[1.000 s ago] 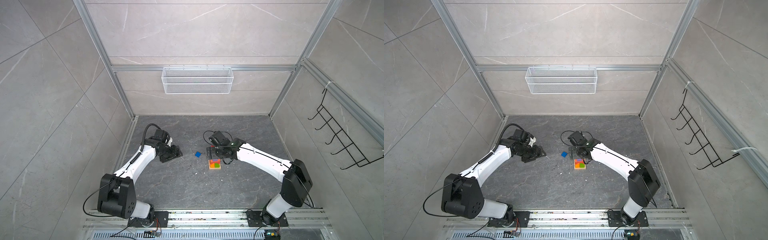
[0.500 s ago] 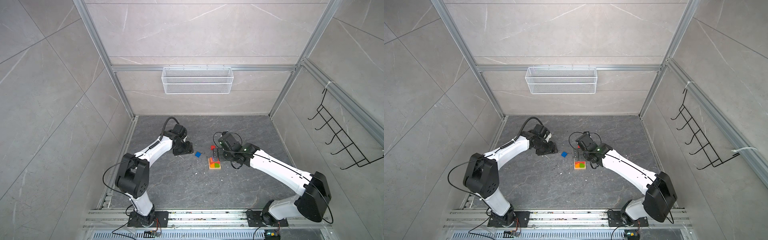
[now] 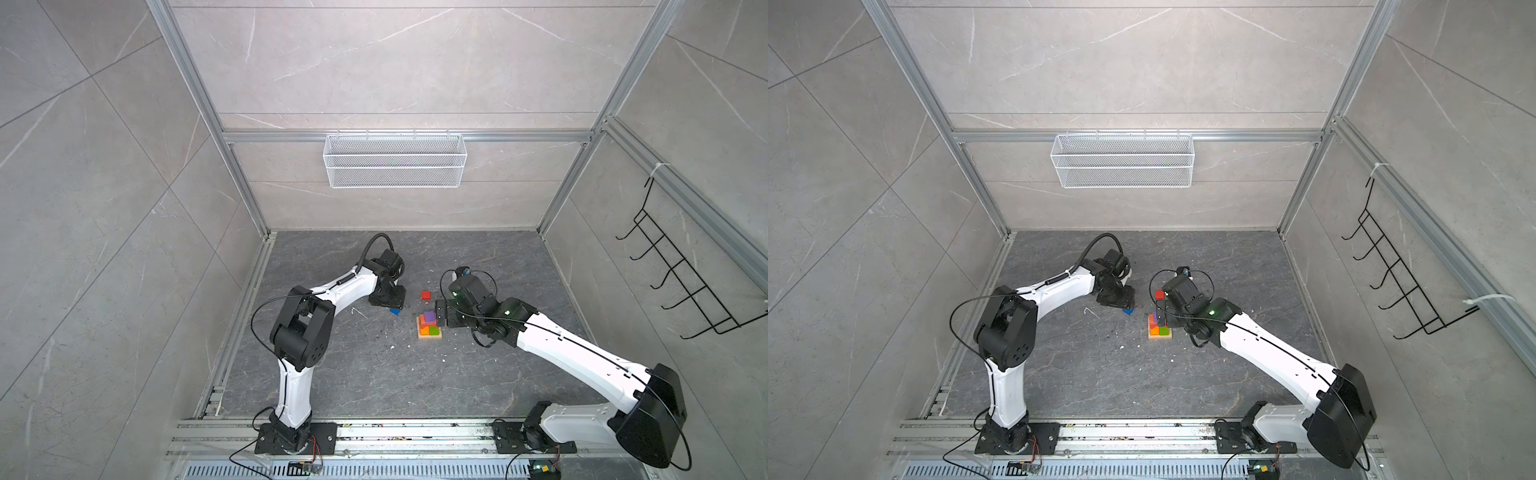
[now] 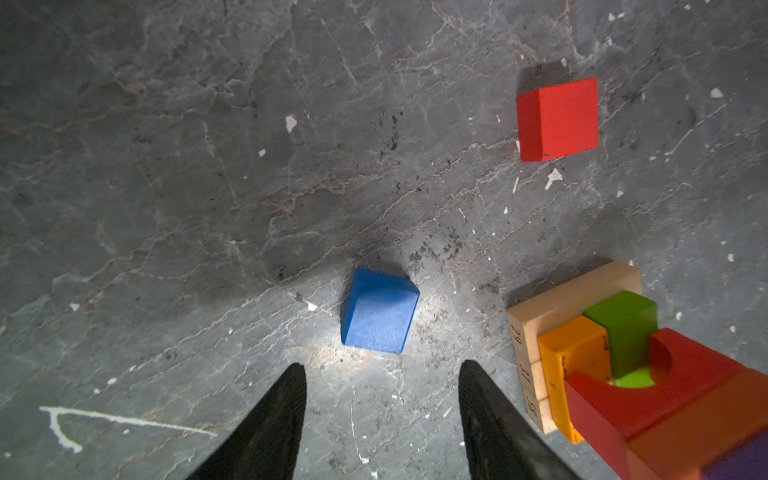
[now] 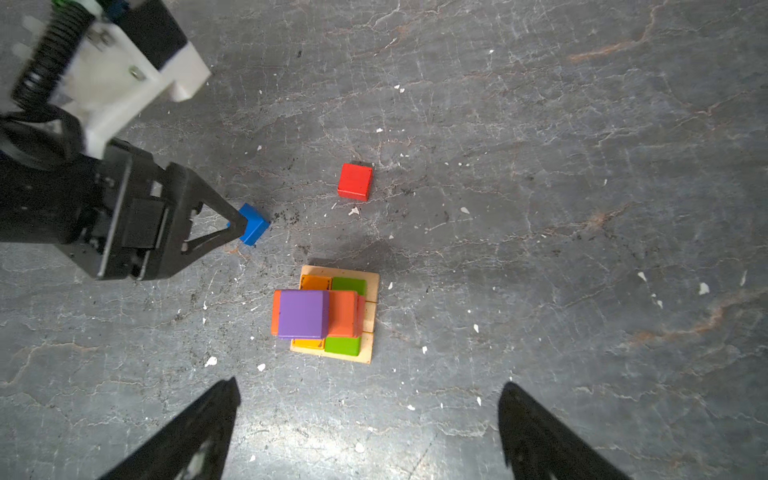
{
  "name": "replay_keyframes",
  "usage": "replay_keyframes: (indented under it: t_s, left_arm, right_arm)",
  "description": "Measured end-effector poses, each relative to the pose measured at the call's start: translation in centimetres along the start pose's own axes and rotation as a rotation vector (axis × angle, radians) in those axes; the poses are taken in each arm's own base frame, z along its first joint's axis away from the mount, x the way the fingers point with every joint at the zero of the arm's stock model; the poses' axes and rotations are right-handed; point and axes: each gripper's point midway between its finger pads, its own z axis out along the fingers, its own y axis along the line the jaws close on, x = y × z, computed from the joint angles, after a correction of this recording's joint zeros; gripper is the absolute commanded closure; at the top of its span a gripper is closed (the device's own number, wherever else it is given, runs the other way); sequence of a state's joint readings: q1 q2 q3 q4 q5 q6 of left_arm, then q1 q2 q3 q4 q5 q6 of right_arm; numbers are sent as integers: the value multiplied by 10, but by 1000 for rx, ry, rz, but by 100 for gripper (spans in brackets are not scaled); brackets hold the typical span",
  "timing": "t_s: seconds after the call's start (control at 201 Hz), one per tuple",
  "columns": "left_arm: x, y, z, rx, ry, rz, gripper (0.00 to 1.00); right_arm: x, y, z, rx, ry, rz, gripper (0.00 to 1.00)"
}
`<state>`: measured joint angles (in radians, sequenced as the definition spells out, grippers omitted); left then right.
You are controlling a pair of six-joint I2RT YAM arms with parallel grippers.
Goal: Build the wood block tower
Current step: 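Lower the left gripper and close it on the blue cube, then carry the blue cube with the left gripper toward the stack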
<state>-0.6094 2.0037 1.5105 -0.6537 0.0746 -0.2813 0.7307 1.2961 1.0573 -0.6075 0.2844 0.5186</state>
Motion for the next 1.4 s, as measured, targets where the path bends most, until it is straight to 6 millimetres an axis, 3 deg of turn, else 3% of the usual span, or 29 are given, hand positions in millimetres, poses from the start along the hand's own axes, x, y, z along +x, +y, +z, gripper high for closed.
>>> replay_keyframes:
  t_s: [0.398,0.712,0.971,1.14,1.305,1.404]
  left_arm:
    - [9,8,26,-101,40,112,46]
    - [6,9,34,-107,44,130,49]
    - [-1,9,36,-117,26,129,60]
    - [-2,10,36,-126,21,119,73]
    - [0,11,36,-139,11,95,74]
    - [12,13,32,-158,18,64,74]
  right_arm:
    - [2,0,0,-2,4,-8,1]
    - [4,-1,0,-1,15,-19,2]
    - [6,-1,1,1,25,-21,2]
    - [6,-1,1,0,23,-19,2]
    - [7,0,1,-6,30,-20,2]
    - [10,4,1,-27,43,-21,3]
